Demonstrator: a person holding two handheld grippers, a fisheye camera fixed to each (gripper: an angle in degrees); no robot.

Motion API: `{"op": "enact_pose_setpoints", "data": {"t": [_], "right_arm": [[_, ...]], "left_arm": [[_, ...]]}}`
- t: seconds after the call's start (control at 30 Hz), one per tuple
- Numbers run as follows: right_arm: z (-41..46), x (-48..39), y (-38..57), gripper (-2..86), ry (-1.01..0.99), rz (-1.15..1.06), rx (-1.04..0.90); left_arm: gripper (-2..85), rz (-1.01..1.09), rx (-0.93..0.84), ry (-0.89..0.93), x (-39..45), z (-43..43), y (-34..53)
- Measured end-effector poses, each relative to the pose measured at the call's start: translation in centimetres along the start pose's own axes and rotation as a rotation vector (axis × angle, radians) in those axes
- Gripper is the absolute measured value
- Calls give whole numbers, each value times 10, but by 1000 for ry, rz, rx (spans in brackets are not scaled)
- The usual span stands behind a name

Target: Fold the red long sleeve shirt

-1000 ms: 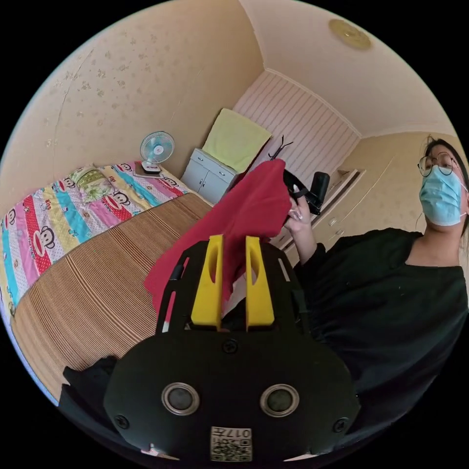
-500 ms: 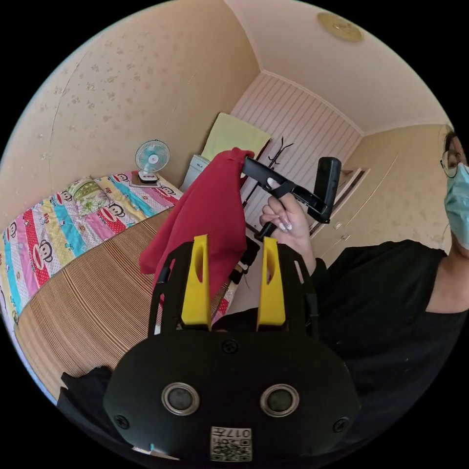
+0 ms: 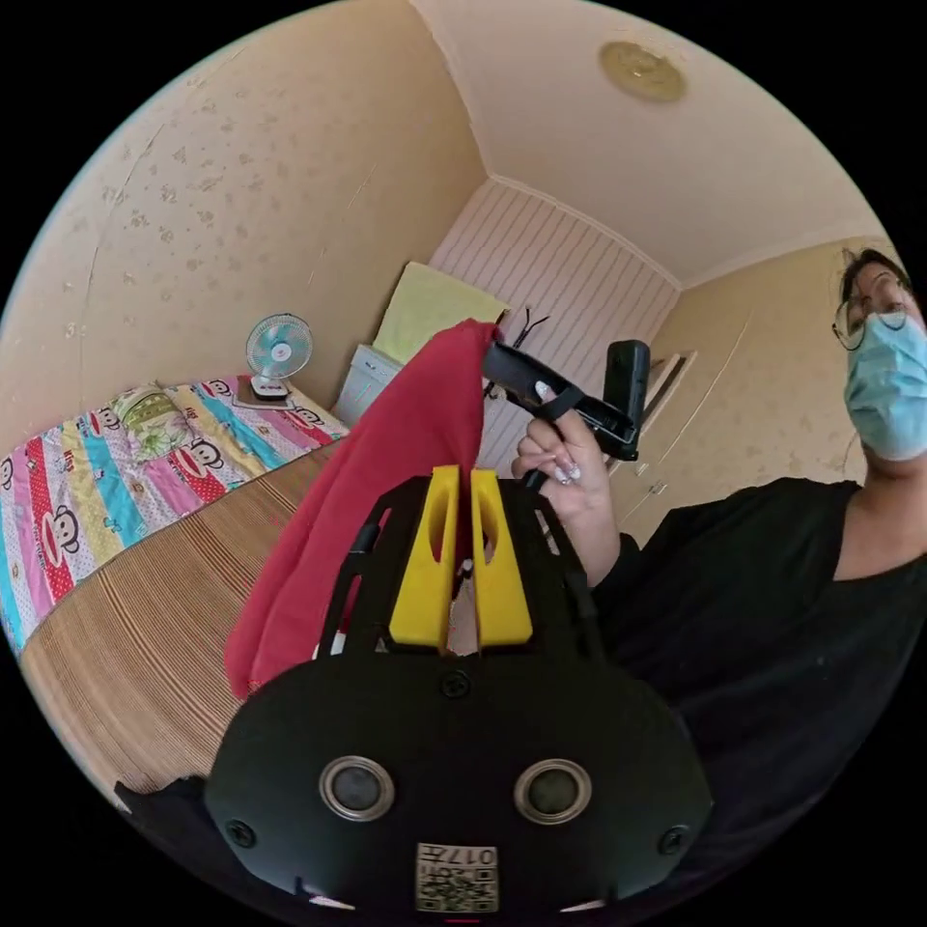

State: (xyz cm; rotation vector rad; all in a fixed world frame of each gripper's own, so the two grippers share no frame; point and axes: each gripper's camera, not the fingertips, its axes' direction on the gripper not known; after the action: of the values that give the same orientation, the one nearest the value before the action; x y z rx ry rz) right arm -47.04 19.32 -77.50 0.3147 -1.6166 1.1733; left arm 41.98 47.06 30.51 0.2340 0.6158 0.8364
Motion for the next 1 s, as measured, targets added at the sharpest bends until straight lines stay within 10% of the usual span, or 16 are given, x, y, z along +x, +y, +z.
{"op": "enact_pose_setpoints", "data": {"t": [0.47,1.0], "right_arm": [[-74,33,50,29,-610,-187,100],[-66,47,143,131,-359,20,-205]], "left_arm": [[-5,160,309,676,-2,-99,-60],[-1,196,394,878,44,-140,-141]]}}
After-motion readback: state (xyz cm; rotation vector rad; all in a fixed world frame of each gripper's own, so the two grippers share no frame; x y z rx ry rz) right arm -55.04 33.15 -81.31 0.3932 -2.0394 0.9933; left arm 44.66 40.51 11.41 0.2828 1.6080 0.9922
